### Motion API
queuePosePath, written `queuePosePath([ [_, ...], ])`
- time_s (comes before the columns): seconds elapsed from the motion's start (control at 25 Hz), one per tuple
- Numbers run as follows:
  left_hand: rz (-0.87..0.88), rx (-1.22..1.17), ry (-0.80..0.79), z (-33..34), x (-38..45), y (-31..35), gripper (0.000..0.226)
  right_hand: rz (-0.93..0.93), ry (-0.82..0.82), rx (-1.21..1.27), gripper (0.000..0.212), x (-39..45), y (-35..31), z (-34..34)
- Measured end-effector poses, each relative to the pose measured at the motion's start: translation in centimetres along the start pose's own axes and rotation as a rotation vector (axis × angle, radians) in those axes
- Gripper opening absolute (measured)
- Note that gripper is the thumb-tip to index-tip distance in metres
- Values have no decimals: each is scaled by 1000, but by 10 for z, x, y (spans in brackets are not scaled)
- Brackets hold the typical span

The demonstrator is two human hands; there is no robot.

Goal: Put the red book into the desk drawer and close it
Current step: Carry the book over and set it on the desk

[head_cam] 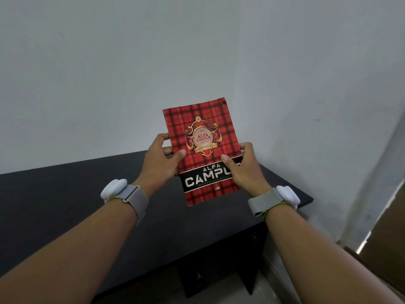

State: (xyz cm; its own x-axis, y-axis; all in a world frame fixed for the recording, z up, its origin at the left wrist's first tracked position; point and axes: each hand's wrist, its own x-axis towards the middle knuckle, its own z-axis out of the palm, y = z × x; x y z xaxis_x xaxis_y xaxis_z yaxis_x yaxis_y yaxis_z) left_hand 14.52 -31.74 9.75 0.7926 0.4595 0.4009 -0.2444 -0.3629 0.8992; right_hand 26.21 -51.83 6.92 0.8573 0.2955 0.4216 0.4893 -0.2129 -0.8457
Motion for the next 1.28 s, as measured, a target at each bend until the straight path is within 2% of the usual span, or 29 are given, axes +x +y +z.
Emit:
queuePosePath([
  [0.16,-95,9,-46,45,-3,-25,40,79,23,-102,37,-1,40,-27],
  [0.32,-182,62,-22,68,-2,-44,43,120,26,-170,37,1,62,-34],
  [0.48,-313,106,-3,89,1,-67,63,193,10,-250,39,2,90,-34],
  [0.6,-351,128,-1,97,0,-80,77,253,-35,-330,46,3,107,-34],
  [0.68,-342,234,-3,101,-1,-86,84,271,-75,-412,49,6,113,-35],
  [0.72,-326,327,-17,102,-2,-88,82,279,-94,-451,49,8,116,-35],
  [0.84,-264,545,-91,103,-4,-94,51,312,-130,-564,51,11,122,-34],
  [1.04,-156,649,-96,103,-7,-102,29,311,-124,-762,59,10,121,-30],
  [1.12,-130,653,-97,103,-10,-102,29,268,-60,-802,57,3,116,-33],
  [1.28,-54,610,-121,106,-20,-101,32,127,186,-532,32,-26,112,-35],
])
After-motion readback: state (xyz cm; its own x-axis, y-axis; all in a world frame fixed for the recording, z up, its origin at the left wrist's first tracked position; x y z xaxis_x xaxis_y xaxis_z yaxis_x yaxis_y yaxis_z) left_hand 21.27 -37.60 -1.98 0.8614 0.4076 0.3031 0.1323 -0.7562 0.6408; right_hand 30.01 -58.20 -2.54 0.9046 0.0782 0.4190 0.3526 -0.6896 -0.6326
